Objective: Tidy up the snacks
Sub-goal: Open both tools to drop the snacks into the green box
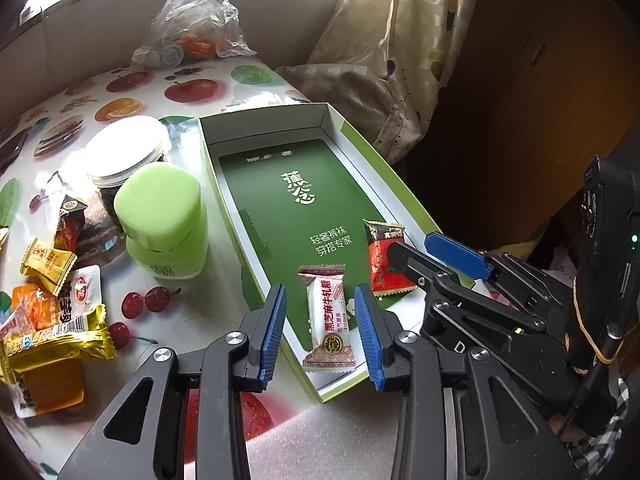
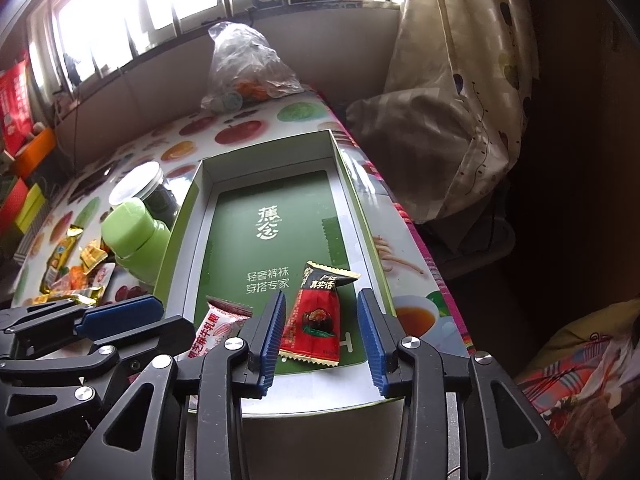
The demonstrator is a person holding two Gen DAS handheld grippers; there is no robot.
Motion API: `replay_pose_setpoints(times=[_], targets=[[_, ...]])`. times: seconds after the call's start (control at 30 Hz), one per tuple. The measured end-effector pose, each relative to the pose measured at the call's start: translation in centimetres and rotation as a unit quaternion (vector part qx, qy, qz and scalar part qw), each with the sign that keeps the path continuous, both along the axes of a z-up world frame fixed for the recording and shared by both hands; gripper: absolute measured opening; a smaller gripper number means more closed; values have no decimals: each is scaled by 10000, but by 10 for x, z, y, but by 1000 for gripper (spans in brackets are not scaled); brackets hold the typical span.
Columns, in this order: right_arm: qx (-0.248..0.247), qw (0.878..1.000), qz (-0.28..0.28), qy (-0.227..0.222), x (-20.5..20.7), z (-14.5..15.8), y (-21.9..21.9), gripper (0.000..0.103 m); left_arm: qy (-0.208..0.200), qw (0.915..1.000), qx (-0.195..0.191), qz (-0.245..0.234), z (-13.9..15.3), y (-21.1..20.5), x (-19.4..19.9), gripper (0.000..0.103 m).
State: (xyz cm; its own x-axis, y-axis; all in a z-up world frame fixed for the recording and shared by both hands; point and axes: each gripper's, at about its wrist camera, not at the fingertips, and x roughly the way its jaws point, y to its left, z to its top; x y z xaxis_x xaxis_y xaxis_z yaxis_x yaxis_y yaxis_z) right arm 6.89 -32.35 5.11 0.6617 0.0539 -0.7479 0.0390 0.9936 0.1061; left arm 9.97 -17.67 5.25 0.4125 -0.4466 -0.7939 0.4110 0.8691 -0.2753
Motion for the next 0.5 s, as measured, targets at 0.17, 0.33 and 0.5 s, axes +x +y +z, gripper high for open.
replay_pose_setpoints(times=[0.17, 0.33, 0.5], targets=[[25, 9999, -19, -152, -8, 10, 7, 39, -232, 9996, 172, 67, 8, 11, -12, 46], [103, 9996, -17, -267, -17, 15, 19, 41, -466, 9983, 301, 200, 15, 29, -26, 46], [127, 9991, 134, -378, -25, 20, 38, 42, -594, 9965, 393, 427, 17, 51, -38, 46]])
